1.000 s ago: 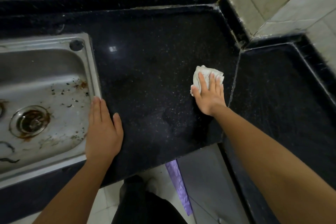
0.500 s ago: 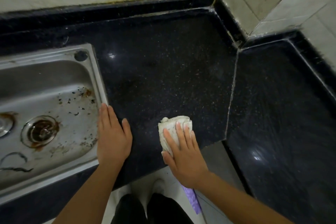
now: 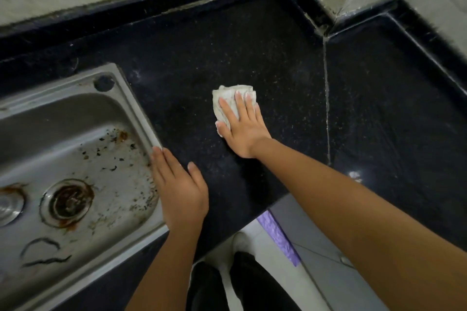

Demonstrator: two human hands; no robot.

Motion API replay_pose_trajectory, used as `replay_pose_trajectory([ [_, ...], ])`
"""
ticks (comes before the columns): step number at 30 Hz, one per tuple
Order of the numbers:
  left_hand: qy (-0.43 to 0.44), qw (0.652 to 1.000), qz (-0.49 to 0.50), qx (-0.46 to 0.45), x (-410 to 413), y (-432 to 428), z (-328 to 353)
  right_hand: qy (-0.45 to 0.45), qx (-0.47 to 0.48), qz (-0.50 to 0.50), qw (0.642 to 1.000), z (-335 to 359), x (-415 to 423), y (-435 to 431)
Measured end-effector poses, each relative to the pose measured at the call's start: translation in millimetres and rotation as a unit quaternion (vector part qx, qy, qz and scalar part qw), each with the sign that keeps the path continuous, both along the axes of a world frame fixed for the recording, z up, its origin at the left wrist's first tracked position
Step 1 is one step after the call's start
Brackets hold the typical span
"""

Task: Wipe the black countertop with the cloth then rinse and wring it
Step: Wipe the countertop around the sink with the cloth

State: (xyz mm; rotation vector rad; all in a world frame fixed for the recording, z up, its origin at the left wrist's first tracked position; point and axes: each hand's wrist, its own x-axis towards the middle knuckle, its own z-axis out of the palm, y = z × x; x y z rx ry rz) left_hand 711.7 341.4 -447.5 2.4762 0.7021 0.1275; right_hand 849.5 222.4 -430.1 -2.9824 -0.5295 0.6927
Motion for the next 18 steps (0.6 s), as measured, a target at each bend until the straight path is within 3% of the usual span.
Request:
replay_pose_trajectory([
  [4, 0.007, 1.0, -0.006, 0.008, 0, 1, -1, -0.004, 0.014, 0.038, 0.999, -1, -54, -5],
  [8, 0.007, 1.0, -0.016, 0.025, -1, 2, -4, -0.064, 0.046, 0.098, 0.992, -12, -123, -26],
  [11, 0.01, 0.999, -0.022, 0.027, -1, 3, -4, -0.042, 0.054, 0.115, 0.991, -14, -140, -51],
  [14, 0.008, 0.999, -0.029, 0.024, -2, 4, -3, -0.07, 0.031, 0.019, 0.997, -12, -132, -74],
  [18, 0.005, 0.999, -0.034, 0.019, -2, 4, -4, -0.058, 0.018, -0.239, 0.969, -10, -97, -124],
])
